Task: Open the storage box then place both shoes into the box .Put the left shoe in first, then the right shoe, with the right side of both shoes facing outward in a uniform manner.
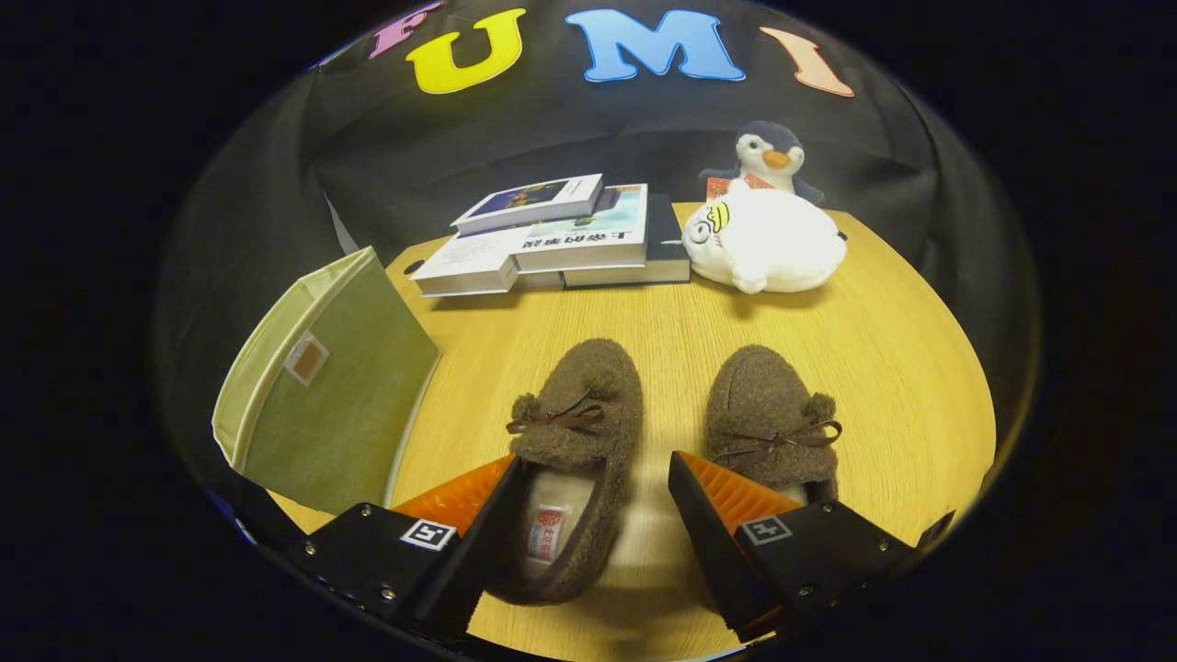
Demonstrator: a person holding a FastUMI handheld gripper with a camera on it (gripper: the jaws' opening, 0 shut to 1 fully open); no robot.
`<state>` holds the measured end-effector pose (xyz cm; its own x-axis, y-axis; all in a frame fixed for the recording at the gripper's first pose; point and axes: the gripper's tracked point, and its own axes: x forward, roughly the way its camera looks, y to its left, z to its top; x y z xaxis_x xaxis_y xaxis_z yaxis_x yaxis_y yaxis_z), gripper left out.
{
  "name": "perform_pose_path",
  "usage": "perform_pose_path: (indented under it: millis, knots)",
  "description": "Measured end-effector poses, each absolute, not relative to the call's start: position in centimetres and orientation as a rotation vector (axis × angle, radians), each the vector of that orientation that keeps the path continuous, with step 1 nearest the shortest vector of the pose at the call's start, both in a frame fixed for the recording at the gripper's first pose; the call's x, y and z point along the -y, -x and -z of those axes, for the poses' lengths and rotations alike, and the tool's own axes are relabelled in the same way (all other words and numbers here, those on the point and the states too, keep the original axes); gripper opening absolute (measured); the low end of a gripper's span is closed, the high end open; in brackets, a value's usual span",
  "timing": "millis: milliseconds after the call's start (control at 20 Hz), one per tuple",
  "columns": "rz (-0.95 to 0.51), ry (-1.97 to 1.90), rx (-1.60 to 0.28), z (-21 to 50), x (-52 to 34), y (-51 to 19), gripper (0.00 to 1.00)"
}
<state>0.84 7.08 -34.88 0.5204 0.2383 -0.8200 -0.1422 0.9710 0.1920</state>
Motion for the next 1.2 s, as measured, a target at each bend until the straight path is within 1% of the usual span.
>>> perform_pose_path:
  millis: [50,100,250,350,400,500,550,600,700,800,900,1000,1050,1100,1200]
  knots:
    - [-0.223,-0.101,-1.011,35.4,-6.9,-0.7,0.94]
    - [-0.220,-0.099,-1.025,36.0,-6.7,-0.5,0.88]
    - [-0.208,-0.096,-1.053,37.1,-6.5,-0.3,0.88]
    - [-0.205,-0.091,-1.065,37.5,-6.6,-0.5,0.83]
    - [-0.207,-0.094,-1.076,37.8,-6.7,-0.4,0.78]
    - [-0.210,-0.106,-1.091,37.7,-6.8,-0.3,0.78]
    - [-0.209,-0.128,-1.103,38.1,-7.1,-0.3,0.73]
    - [-0.205,-0.143,-1.113,38.2,-7.3,-0.3,0.63]
    - [-0.212,-0.175,-1.120,38.1,-7.5,-0.3,0.63]
    - [-0.196,-0.217,-1.142,38.5,-7.9,-0.2,0.38]
    - [-0.176,-0.225,-1.140,38.2,-7.5,-0.3,0.38]
    - [-0.167,-0.255,-1.159,38.5,-7.7,-0.4,0.17]
    - [-0.131,-0.257,-1.152,38.7,-7.2,-0.8,0.17]
    - [-0.116,-0.287,-1.156,38.2,-7.1,-0.9,0.01]
    - [-0.099,-0.335,-1.170,37.6,-7.4,-0.9,0.01]
